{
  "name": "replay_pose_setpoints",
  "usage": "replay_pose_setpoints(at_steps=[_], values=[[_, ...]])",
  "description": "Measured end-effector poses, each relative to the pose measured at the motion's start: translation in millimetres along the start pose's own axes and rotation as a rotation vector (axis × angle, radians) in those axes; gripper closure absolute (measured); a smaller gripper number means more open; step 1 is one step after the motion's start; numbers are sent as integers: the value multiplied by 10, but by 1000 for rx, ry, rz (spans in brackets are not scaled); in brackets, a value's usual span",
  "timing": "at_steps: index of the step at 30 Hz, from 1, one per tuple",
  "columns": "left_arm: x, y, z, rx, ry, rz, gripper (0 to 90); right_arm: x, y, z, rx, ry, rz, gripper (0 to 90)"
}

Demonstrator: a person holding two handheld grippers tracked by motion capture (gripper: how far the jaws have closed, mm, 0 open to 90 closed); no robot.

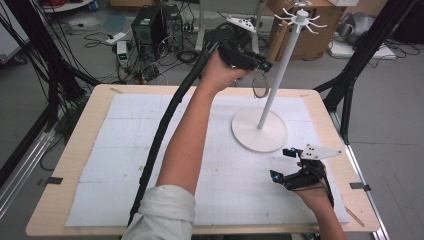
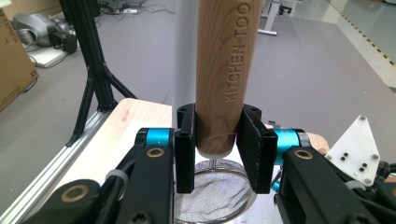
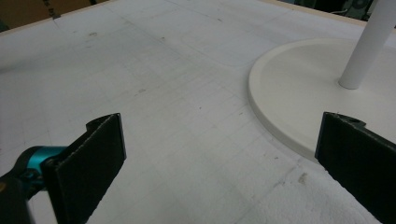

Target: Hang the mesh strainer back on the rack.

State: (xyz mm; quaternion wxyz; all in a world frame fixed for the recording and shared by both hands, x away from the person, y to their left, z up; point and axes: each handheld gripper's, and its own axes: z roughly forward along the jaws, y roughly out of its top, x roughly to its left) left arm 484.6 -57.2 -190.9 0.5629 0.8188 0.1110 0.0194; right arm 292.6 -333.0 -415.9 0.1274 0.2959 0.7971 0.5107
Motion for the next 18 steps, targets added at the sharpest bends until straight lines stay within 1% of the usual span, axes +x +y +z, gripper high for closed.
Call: replay_pose_setpoints(at_steps=[1, 2, 3, 4, 5, 7, 9, 11, 13, 14, 15, 18], values=[[0, -1, 1, 2, 0, -4, 682, 0, 0, -1, 0, 0, -1, 6], [2, -4, 3, 16, 3, -5, 669, -2, 0, -2, -1, 0, -2, 6], [3, -9, 7, 37, 22, -2, 613, -4, 0, -3, 0, -1, -3, 6], [3, -21, 17, 47, 32, -10, 561, -4, -1, -3, -1, -1, -4, 5], [7, -32, 20, 60, 29, -12, 536, -3, -1, -3, -1, -1, -3, 6], [4, -52, 15, 63, 29, -16, 503, 0, 0, 0, 0, -2, -4, 6], [-4, -82, 3, 48, 26, -23, 466, 1, 0, 4, 3, -1, -6, 6], [-2, -123, -10, 55, 26, -31, 429, 1, 0, 2, 2, -1, -7, 6], [11, -173, -32, 72, 31, -32, 415, -3, 0, -8, -4, -4, -3, 6], [17, -200, -45, 74, 31, -34, 403, -1, 0, -12, -3, -5, 1, 6], [18, -226, -58, 77, 25, -47, 383, -1, -1, -12, -3, -6, -2, 6], [12, -299, -121, 81, 23, -52, 350, 4, 1, 0, 1, -5, -7, 6]])
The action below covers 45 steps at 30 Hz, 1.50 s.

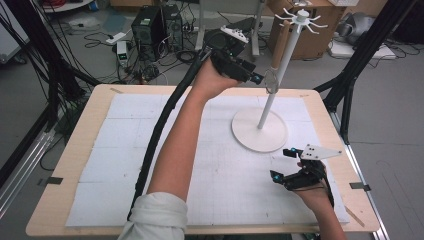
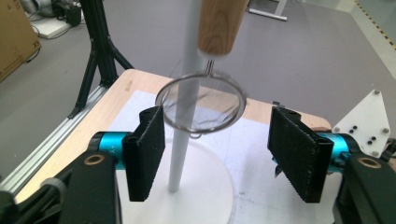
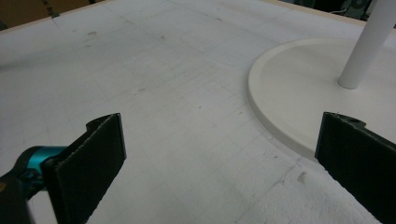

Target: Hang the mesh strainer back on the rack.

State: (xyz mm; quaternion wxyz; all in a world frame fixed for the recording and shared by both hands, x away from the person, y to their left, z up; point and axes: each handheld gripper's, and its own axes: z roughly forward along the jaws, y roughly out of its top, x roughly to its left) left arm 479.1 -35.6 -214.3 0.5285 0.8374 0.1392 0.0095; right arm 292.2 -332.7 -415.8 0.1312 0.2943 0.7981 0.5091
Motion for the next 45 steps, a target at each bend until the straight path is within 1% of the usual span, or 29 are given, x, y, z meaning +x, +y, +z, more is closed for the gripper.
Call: replay_pose_setpoints(at_steps=[2, 4, 6, 9, 10, 12, 15, 19, 23, 24, 26, 29, 31, 32, 34, 36, 38, 40, 41, 43, 45], values=[[-17, -52, -31, -4, -9, -1, 318, 4, 0, 8, 5, -1, -4, 5], [-37, -94, -57, 16, -14, 18, 264, 5, 0, 7, 4, 0, -3, 6], [-65, -140, -87, 28, -16, 18, 255, 8, 2, 3, 5, -1, 1, 6], [-100, -207, -152, 14, -16, 20, 233, 11, 7, 7, 4, -4, -6, 6], [-113, -226, -172, 10, -20, 14, 221, 13, 9, 10, 5, -5, -7, 6], [-135, -254, -207, 17, -18, 19, 211, 17, 11, 16, 9, -3, -8, 5], [-173, -310, -269, 6, -27, 22, 191, 23, 17, 24, 10, -5, -13, 6], [-216, -390, -366, 1, -25, 25, 177, 27, 19, 28, 13, -1, -7, 6], [-249, -493, -454, -21, -18, 15, 148, 23, 19, 37, 17, -2, -7, 6], [-253, -524, -481, -17, -14, 16, 147, 20, 20, 40, 15, -4, -9, 6], [-258, -591, -531, -19, -4, 7, 131, 21, 20, 44, 19, -2, -7, 5], [-261, -694, -613, -38, 3, -6, 110, 18, 20, 49, 17, -3, -9, 6], [-277, -765, -665, -47, 17, -18, 102, 21, 20, 51, 19, -2, -6, 6], [-279, -791, -684, -46, 17, -15, 102, 23, 21, 52, 21, -3, -6, 6], [-312, -863, -720, -44, 32, -11, 98, 23, 21, 55, 24, -4, -5, 6], [-352, -957, -756, -49, 27, -15, 86, 23, 18, 62, 28, -5, -5, 6], [-379, -1039, -799, -59, 33, -15, 76, 20, 19, 61, 25, -7, -7, 6], [-395, -1106, -840, -62, 27, -26, 72, 22, 19, 58, 26, -8, -5, 5], [-411, -1146, -865, -64, 36, -23, 72, 23, 18, 59, 27, -8, -4, 6], [-429, -1207, -899, -68, 28, -33, 69, 29, 17, 72, 33, -8, -8, 6], [-453, -1254, -930, -71, 34, -36, 60, 40, 18, 90, 40, -7, -14, 6]])
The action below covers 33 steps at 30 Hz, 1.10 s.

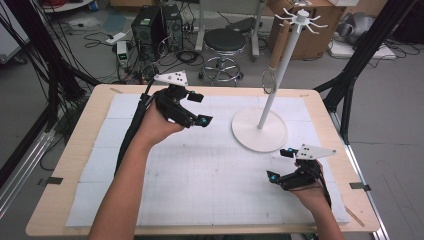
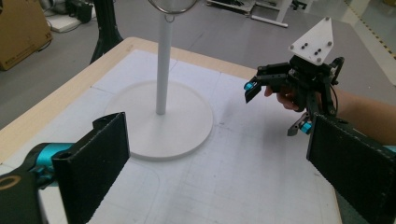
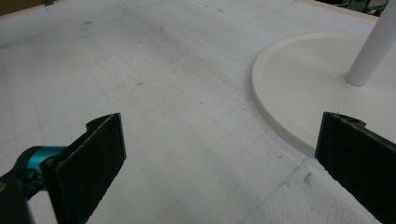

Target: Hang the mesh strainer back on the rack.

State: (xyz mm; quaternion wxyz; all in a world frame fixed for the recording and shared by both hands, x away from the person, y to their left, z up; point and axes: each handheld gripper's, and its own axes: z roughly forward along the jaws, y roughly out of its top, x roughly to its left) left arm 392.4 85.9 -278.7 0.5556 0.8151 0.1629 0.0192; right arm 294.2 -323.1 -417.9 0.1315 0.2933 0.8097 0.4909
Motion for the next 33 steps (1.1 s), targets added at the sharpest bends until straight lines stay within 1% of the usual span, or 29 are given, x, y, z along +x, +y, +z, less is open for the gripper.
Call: replay_pose_setpoints(at_steps=[1, 2, 3, 4, 6, 8, 10, 12, 13, 16, 19, 22, 23, 24, 27, 28, 30, 32, 33], values=[[-11, -32, -20, 0, -7, -3, 52, 3, 1, 2, 3, 1, 0, 6], [-29, -56, -31, 0, -3, -9, 35, 7, 4, 7, 1, 2, -1, 6], [-42, -77, -44, 2, 1, -6, 19, 9, 6, 8, -1, 0, 0, 6], [-53, -101, -55, -1, -3, -6, 19, 11, 8, 7, -1, 1, 1, 6], [-81, -149, -87, 0, 7, -4, 18, 17, 9, 9, -2, 1, -1, 5], [-101, -206, -121, -4, 5, -6, 17, 16, 9, 4, 1, -1, 0, 5], [-126, -266, -157, -4, 14, -7, 17, 16, 8, 2, -1, -3, -2, 6], [-142, -328, -197, -6, 11, -6, 17, 17, 8, 3, 0, -3, -2, 6], [-153, -361, -218, -9, 14, -12, 17, 19, 7, 6, 3, 0, -4, 6], [-170, -451, -291, 1, 31, -9, 16, 19, 6, 8, 3, -3, -4, 6], [-199, -538, -352, -13, 39, -18, 16, 20, 6, 8, 6, -5, -4, 6], [-219, -642, -415, -5, 50, -15, 16, 17, 7, 13, 5, -5, -9, 6], [-232, -693, -436, 7, 56, -16, 16, 18, 7, 14, 5, -4, -8, 5], [-247, -734, -450, 8, 55, -23, 16, 20, 6, 17, 6, -4, -7, 5], [-298, -838, -499, 21, 57, -17, 16, 24, 6, 20, 11, -7, -8, 6], [-323, -886, -530, 17, 69, -19, 16, 25, 7, 23, 11, -4, -9, 6], [-358, -957, -592, -9, 70, -27, 16, 27, 8, 32, 11, -4, -13, 5], [-401, -1000, -652, -26, 78, -24, 16, 27, 9, 35, 14, -2, -10, 6], [-412, -1012, -668, -29, 75, -24, 16, 27, 8, 36, 16, -2, -8, 5]])
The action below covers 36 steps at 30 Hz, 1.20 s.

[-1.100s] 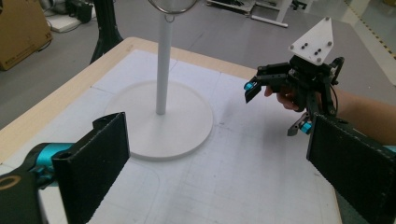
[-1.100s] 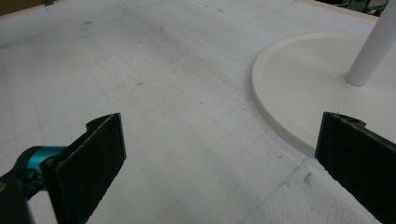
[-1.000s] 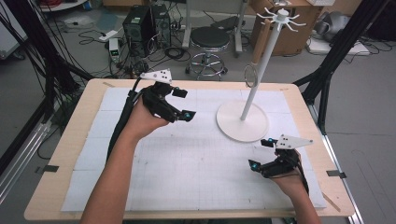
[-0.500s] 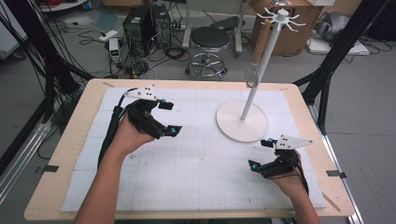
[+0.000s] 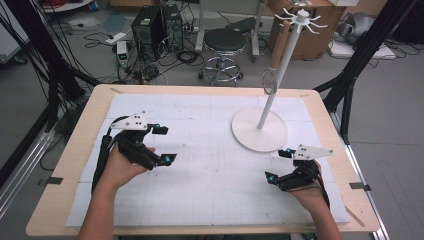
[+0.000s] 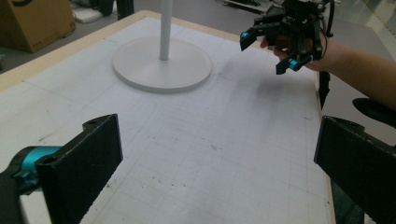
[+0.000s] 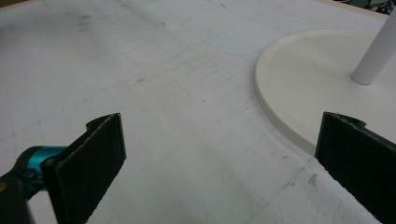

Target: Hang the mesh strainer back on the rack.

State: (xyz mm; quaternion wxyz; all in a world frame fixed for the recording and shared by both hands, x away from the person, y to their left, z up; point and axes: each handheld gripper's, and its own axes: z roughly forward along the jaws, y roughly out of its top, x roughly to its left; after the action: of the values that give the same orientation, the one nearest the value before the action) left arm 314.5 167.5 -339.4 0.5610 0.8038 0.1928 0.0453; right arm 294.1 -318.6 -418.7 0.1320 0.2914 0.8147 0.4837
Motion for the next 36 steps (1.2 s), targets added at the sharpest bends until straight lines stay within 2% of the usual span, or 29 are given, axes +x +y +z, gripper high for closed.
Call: replay_pose_setpoints(at_steps=[3, 7, 14, 21, 25, 29, 36], values=[[-38, -54, -34, 6, 4, -1, 16, -2, 0, 1, 1, -1, 0, 6], [-63, -145, -46, 44, 20, -7, 16, -3, 0, 8, 2, -1, -2, 6], [-106, -331, -122, 30, 38, -33, 16, -14, -1, 10, 2, -2, 4, 5], [-112, -377, -236, -9, 58, -42, 16, -38, -8, -3, -3, -2, 11, 5], [-97, -409, -218, 6, 67, -42, 16, -41, -10, -27, -9, -7, 14, 5], [-84, -443, -193, 1, 50, -55, 16, -27, -10, -8, 0, -6, 9, 5], [-61, -505, -112, 36, 51, -53, 16, -29, -13, 18, 14, -6, 4, 5]])
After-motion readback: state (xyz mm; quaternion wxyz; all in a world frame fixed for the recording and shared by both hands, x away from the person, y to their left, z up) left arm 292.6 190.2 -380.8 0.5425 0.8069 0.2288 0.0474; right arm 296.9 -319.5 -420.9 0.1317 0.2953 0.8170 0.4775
